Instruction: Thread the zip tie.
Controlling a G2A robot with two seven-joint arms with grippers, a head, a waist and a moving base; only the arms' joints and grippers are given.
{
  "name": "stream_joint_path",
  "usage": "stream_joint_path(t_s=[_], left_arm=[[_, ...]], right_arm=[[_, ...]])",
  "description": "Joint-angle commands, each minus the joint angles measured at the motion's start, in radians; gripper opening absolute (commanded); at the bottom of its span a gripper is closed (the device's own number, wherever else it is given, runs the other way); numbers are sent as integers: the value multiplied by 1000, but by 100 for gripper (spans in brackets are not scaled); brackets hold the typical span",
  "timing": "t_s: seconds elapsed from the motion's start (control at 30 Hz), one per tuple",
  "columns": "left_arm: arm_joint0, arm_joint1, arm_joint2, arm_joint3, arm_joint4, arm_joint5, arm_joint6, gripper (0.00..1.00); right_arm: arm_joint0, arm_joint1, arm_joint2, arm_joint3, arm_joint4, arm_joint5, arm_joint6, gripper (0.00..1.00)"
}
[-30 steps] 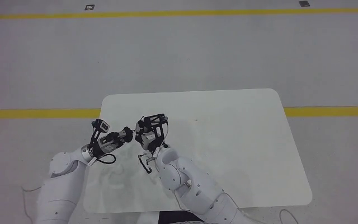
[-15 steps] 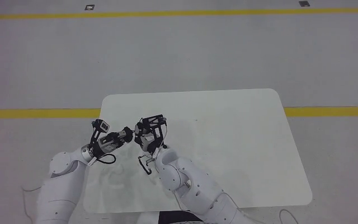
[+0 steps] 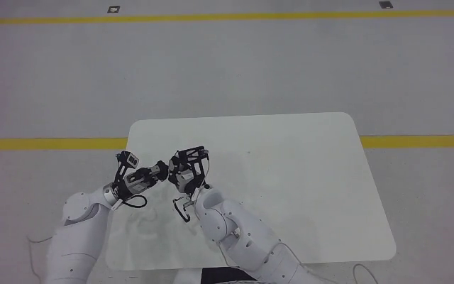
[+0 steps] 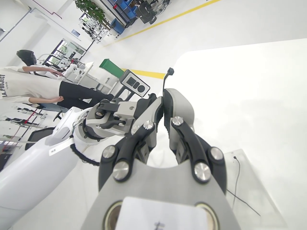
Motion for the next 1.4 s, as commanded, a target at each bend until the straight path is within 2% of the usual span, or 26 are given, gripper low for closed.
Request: stream_joint_path(t_s=[0.0, 0.13, 0.2, 0.33, 0.47, 0.63, 0.67, 0.73, 1.03, 1.1, 1.13, 1.17, 1.23, 1.27, 1.37], left_arm=[[0, 0, 0, 0, 0, 0, 0, 0], [0, 0, 0, 0, 0, 0, 0, 0], [1, 0, 5, -8, 0, 9, 29, 0], [3, 5, -3, -12, -47, 43, 31, 0], [-4, 11, -13, 0, -128, 101, -13, 0], [-21, 16, -13, 32, -209, 170, -67, 0], [-25, 16, -12, 40, -224, 184, -77, 0], [-34, 18, -13, 50, -227, 184, -80, 0], [-34, 18, -13, 50, -227, 184, -80, 0], [-33, 16, 0, 46, -262, 229, -61, 0], [-34, 16, 3, 47, -277, 248, -65, 0], [-33, 17, 7, 53, -304, 281, -84, 0], [-34, 18, 15, 62, -350, 344, -109, 0], [-32, 20, 22, 57, -373, 375, -109, 0], [-23, 26, 42, 51, -431, 444, -109, 0]], right_arm=[[-4, 0, 2, -7, -6, 14, -6, 100], [-23, 5, 13, -35, -20, 21, -18, 100], [-35, 9, 23, -50, -29, 17, -24, 100], [-69, 24, 49, -83, -46, -26, -22, 100], [-104, 42, 96, -113, 12, -136, 10, 100], [-123, 56, 161, -116, 215, -321, 74, 100], [-122, 58, 171, -110, 259, -344, 99, 100], [-122, 58, 171, -110, 259, -344, 99, 100], [-122, 58, 171, -110, 259, -344, 99, 100], [-125, 59, 176, -103, 288, -355, 101, 100], [-127, 59, 179, -95, 342, -394, 106, 100], [-125, 60, 192, -69, 444, -452, 133, 100], [-109, 61, 204, -25, 562, -521, 186, 100], [-94, 61, 206, -9, 656, -521, 226, 100], [-64, 62, 202, 15, 838, -521, 309, 100]])
